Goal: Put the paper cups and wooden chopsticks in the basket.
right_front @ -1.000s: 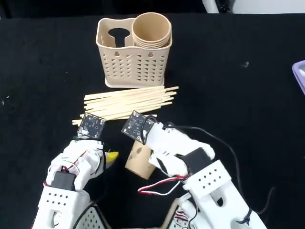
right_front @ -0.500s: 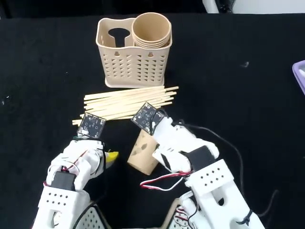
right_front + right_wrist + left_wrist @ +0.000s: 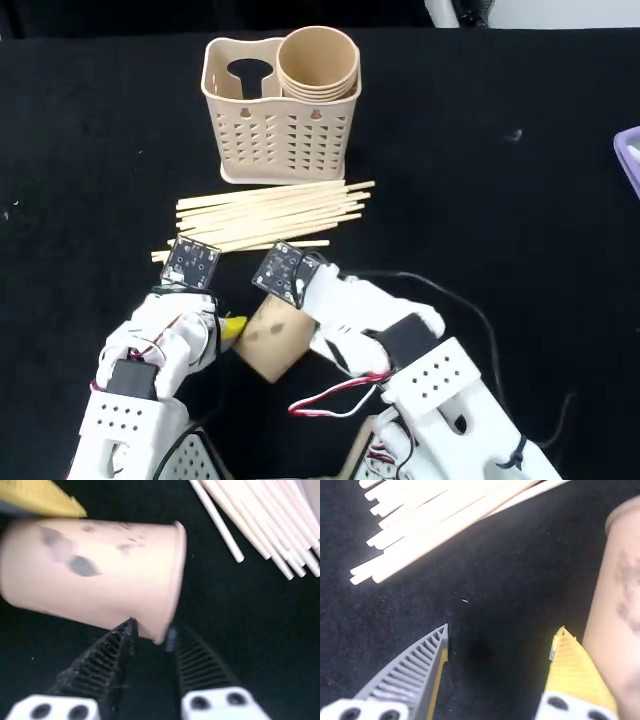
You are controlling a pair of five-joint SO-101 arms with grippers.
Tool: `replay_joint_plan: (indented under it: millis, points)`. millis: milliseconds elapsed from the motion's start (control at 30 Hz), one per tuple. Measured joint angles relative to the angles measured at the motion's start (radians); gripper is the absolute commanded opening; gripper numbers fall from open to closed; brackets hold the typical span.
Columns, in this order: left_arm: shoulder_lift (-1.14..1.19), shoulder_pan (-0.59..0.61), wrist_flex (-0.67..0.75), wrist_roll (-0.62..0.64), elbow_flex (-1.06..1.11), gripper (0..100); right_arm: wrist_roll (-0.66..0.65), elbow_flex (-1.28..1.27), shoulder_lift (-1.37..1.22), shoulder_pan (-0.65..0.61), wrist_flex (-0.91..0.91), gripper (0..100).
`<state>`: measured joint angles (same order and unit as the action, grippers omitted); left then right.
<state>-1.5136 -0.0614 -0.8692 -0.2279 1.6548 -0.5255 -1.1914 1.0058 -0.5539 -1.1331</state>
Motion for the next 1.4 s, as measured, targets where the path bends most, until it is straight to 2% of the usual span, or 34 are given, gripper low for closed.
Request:
replay_joint_plan:
  millis: [200,467,533,567,633,700,800,933,1167,1400]
  points:
    - [0.0,0.0,0.0,0.0,0.0,32,-0.003,0.043,-0.017,0.005,-0.072,1.1]
    - [0.0,-0.002,0.0,0.0,0.0,32,-0.103,0.305,-0.017,0.132,-0.273,1.7]
    - [0.0,-0.002,0.0,0.0,0.0,32,-0.103,0.31,-0.017,0.133,-0.285,7.0]
    - [0.0,-0.002,0.0,0.0,0.0,32,-0.092,0.31,-0.017,0.135,-0.281,12.6]
    - [0.0,-0.002,0.0,0.0,0.0,32,-0.038,0.278,-0.017,0.14,-0.244,25.0]
    - [0.0,-0.002,0.0,0.0,0.0,32,0.026,0.21,-0.017,0.14,-0.18,31.9]
    - [0.0,-0.002,0.0,0.0,0.0,32,0.066,0.103,-0.017,0.121,-0.08,30.2]
    - [0.0,-0.002,0.0,0.0,0.0,32,0.074,0.084,-0.018,0.038,-0.055,29.9]
    - [0.0,-0.002,0.0,0.0,0.0,32,0.092,0.21,-0.018,0.029,-0.195,29.7]
    - [0.0,-0.072,0.0,0.0,0.0,32,0.115,0.222,0.052,-0.089,-0.239,29.7]
